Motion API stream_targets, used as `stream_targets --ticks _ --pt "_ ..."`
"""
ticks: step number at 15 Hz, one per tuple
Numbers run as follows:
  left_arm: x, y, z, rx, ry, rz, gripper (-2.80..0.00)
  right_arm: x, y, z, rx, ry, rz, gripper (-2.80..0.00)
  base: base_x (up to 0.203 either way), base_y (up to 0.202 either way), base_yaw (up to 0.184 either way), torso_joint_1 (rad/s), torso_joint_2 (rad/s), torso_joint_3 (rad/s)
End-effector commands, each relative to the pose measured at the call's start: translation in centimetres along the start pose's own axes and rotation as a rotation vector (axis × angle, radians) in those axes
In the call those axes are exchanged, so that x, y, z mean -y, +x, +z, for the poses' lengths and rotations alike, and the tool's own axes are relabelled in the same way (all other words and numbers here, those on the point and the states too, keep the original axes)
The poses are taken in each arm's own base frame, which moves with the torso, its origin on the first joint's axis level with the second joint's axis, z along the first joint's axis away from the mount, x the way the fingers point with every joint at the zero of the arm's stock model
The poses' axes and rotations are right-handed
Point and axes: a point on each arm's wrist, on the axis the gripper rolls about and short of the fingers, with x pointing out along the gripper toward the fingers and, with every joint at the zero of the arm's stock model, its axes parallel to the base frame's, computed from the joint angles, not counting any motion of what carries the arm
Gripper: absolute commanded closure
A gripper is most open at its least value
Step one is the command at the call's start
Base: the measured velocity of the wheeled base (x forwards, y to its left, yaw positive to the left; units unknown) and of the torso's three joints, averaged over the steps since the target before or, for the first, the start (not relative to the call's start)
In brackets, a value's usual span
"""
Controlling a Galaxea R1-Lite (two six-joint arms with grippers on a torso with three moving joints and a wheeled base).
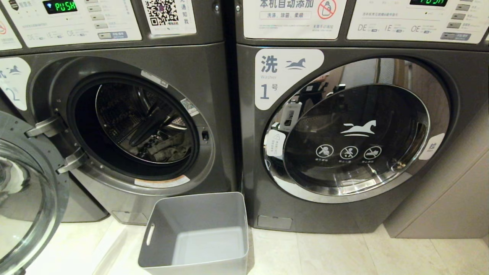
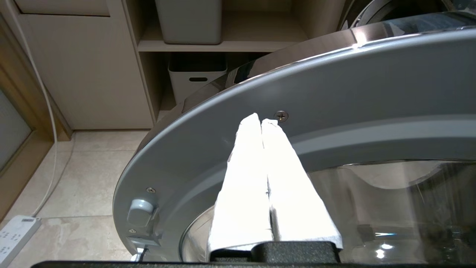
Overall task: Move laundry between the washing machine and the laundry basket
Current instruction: Open the lid of the washing machine, then pick a cloth and place it into the basket
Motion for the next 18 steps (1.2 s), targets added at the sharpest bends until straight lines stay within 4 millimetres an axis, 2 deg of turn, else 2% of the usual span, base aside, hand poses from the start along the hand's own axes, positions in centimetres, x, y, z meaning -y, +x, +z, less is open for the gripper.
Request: stream_targets --ticks 1,3,6,9,11,14,15,16,18 --pt "0.1 0.4 0.4 0.020 -0.006 -0.016 0.00 0.0 0.1 -1.1 -0.039 0.000 0.001 0.00 0.000 0.000 0.000 0.000 0.00 0.000" --pt "0.2 -1.0 2.4 0.074 -0.015 -0.071 0.00 0.0 0.1 -1.1 -0.039 0.000 0.001 0.00 0.000 0.000 0.000 0.000 0.00 0.000" --pt "1.0 -5.6 6.2 0.199 -0.010 -0.212 0.00 0.0 0.1 -1.1 -0.039 0.000 0.001 0.00 0.000 0.000 0.000 0.000 0.00 0.000" --pt "2.6 -9.8 7.3 0.256 0.032 -0.363 0.00 0.0 0.1 -1.1 -0.039 0.000 0.001 0.00 0.000 0.000 0.000 0.000 0.00 0.000" --pt "4.1 -12.3 6.1 0.228 0.028 -0.514 0.00 0.0 0.1 -1.1 -0.039 0.000 0.001 0.00 0.000 0.000 0.000 0.000 0.00 0.000" --pt "6.2 -18.6 2.4 0.107 0.055 -0.861 0.00 0.0 0.1 -1.1 -0.039 0.000 0.001 0.00 0.000 0.000 0.000 0.000 0.00 0.000" --pt "5.7 -21.3 0.4 0.046 0.098 -0.990 0.00 0.0 0.1 -1.1 -0.039 0.000 0.001 0.00 0.000 0.000 0.000 0.000 0.00 0.000" --pt "3.9 -23.6 -1.7 -0.010 0.151 -1.090 0.00 0.0 0.1 -1.1 -0.039 0.000 0.001 0.00 0.000 0.000 0.000 0.000 0.00 0.000" --pt "-0.5 -25.9 -4.9 -0.067 0.220 -1.176 0.00 0.0 0.1 -1.1 -0.039 0.000 0.001 0.00 0.000 0.000 0.000 0.000 0.00 0.000"
